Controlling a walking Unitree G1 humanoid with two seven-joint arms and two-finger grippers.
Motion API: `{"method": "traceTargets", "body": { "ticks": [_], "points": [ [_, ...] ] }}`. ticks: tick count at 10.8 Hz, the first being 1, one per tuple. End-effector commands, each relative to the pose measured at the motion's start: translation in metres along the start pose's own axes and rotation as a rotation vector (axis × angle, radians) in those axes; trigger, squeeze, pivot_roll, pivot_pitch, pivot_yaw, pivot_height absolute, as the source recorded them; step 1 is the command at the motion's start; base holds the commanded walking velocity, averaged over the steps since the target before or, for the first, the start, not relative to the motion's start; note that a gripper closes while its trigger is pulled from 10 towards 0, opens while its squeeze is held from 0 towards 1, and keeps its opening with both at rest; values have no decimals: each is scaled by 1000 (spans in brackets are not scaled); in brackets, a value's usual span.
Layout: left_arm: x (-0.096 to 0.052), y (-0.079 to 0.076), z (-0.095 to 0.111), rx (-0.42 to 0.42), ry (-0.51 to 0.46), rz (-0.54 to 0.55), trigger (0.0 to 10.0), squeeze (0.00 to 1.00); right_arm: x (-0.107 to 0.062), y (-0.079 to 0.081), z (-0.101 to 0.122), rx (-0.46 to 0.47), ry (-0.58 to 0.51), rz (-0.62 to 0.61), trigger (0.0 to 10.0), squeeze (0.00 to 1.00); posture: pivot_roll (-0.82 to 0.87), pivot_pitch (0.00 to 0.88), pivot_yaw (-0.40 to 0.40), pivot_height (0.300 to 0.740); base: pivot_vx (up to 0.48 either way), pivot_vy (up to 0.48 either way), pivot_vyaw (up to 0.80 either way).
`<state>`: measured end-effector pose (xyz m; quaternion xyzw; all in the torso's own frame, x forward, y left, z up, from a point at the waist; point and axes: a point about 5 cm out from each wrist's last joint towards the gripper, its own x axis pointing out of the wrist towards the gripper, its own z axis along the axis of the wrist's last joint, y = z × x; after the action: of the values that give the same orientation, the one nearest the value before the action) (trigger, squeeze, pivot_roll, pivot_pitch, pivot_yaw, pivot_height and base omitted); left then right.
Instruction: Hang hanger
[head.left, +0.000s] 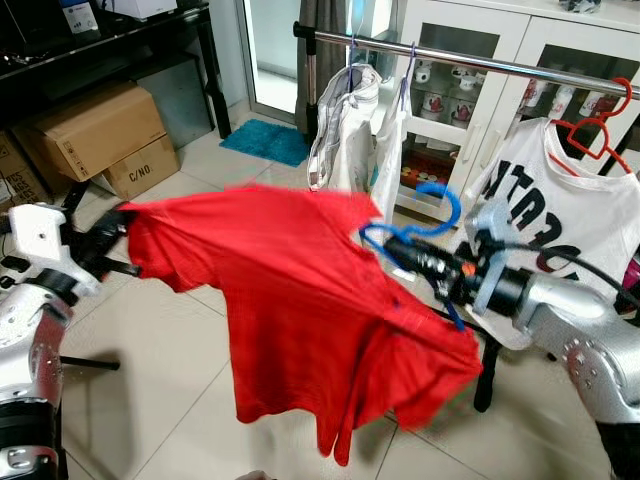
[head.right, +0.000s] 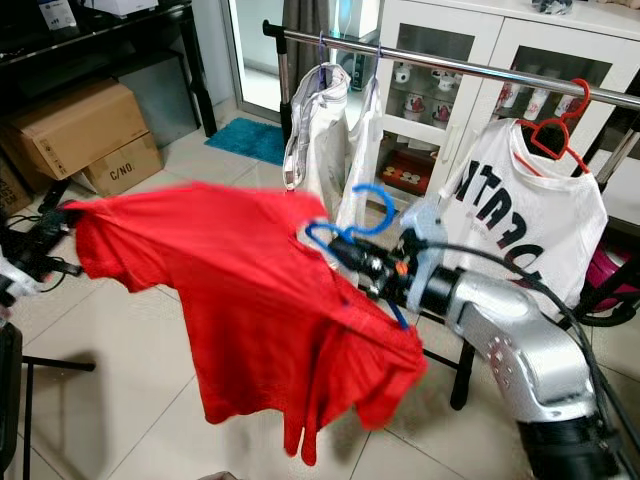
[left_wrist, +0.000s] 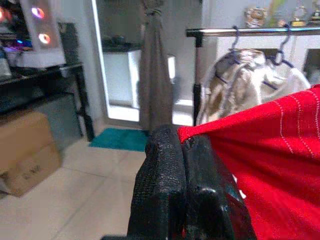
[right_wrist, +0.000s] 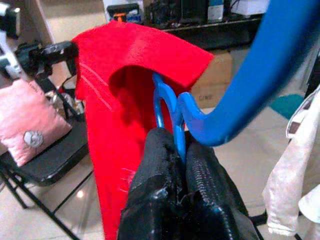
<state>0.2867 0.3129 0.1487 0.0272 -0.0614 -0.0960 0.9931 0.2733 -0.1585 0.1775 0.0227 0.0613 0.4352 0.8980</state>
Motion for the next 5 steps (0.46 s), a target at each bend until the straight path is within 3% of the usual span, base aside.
{"method": "traceTargets", "body": {
  "ticks": [1, 4, 5],
  "points": [
    [-13, 15, -2, 2, 6, 109, 0, 0, -10, -14, 9, -18, -38, -90, 10000, 0, -125, 0, 49, 740, 0, 0, 0],
    [-10, 4, -11, 51, 75, 23, 0, 0, -7, -8, 9, -29, -28, -44, 10000, 0, -119, 0, 41, 740, 0, 0, 0],
    [-4, -2, -11, 66, 86, -17, 10000, 0, -4, -4, 10, -41, -26, -21, 10000, 0, -119, 0, 42, 740, 0, 0, 0]
  ]
}}
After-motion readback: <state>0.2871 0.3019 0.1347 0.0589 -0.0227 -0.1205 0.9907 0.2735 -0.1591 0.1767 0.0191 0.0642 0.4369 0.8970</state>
